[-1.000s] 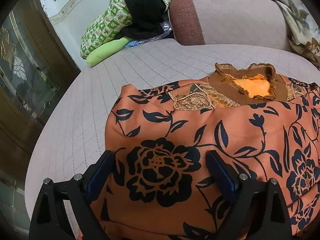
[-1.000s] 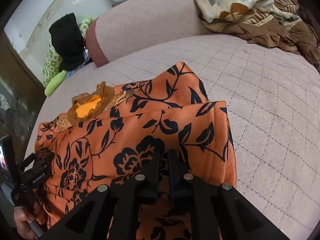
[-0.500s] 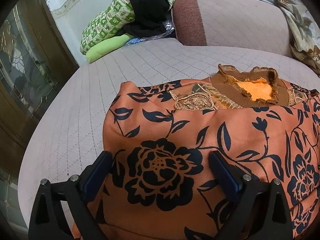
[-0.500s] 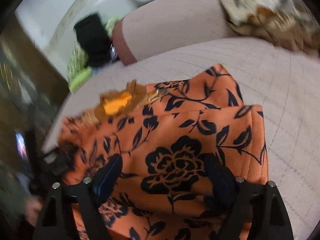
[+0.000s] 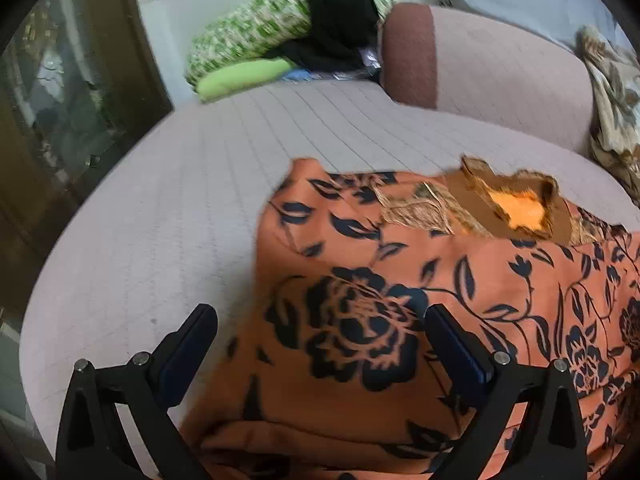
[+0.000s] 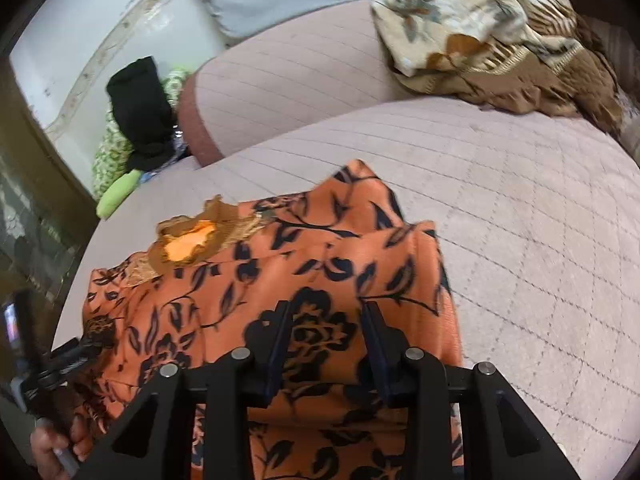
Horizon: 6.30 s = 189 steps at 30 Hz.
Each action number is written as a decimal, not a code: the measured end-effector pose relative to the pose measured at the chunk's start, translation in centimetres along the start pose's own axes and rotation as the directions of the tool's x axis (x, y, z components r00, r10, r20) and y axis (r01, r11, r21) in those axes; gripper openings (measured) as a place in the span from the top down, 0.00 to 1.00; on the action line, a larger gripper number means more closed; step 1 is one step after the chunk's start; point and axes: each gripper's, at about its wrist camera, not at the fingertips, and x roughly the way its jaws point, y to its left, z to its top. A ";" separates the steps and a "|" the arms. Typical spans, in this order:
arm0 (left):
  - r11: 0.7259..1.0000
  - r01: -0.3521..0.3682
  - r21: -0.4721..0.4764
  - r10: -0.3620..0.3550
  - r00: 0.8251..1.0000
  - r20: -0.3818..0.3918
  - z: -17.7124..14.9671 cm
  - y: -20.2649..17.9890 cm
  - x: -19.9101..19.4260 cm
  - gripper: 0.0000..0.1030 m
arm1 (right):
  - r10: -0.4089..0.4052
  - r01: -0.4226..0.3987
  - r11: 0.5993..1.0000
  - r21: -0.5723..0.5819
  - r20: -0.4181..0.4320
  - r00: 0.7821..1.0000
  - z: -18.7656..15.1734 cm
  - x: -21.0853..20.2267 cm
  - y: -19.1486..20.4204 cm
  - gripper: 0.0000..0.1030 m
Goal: Fold small clothes
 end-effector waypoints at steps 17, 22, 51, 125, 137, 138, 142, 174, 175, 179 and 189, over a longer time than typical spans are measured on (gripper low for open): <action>0.993 0.075 -0.096 -0.086 0.989 -0.121 -0.3 1.2 4.3 0.00 | -0.072 0.069 0.996 -0.056 -0.040 0.997 0.0 2.3 -0.2 0.65; 1.000 0.001 -0.007 -0.002 0.995 -0.102 -0.2 0.1 2.4 0.00 | -0.073 0.071 0.996 -0.059 -0.023 0.997 0.0 1.6 0.0 0.65; 0.999 0.009 0.041 -0.007 0.999 -0.052 -0.8 -1.0 2.3 0.00 | -0.088 0.083 0.987 -0.136 -0.035 0.995 -0.5 2.5 1.2 0.53; 0.991 0.126 -0.051 -0.129 0.989 -0.069 -1.2 0.6 3.0 0.00 | -0.220 0.206 0.934 -0.292 -0.018 0.975 -1.2 4.3 4.2 0.01; 0.991 0.122 -0.049 -0.125 0.990 -0.057 -1.5 0.7 2.7 0.00 | -0.221 0.207 0.934 -0.293 -0.016 0.975 -1.3 4.2 4.3 0.01; 0.991 0.124 -0.049 -0.127 0.990 -0.058 -1.5 0.7 2.7 0.00 | -0.220 0.206 0.934 -0.292 -0.016 0.975 -1.2 4.2 4.3 0.01; 0.990 0.128 -0.050 -0.131 0.989 -0.065 -1.3 0.8 2.7 0.00 | -0.221 0.207 0.934 -0.293 -0.016 0.975 -1.3 4.2 4.2 0.01; 0.996 0.061 0.068 -0.066 0.995 0.074 -1.5 -2.6 -3.6 0.00 | -0.142 0.138 0.987 -0.080 -0.040 0.989 0.4 -1.2 0.5 0.39; 0.996 0.052 0.069 -0.058 0.995 0.086 -1.4 -2.6 -3.7 0.00 | -0.132 0.129 0.990 -0.063 -0.031 0.991 0.6 -1.4 0.2 0.41; 0.994 0.059 0.092 -0.054 0.997 -0.064 -2.0 -3.0 -0.4 0.00 | -0.161 0.154 0.985 -0.080 -0.089 0.983 0.2 0.7 0.1 0.50; 0.992 0.086 0.089 -0.080 0.994 -0.071 -1.3 -2.9 0.1 0.00 | -0.170 0.169 0.981 -0.095 0.002 0.985 -0.1 -0.9 1.4 0.50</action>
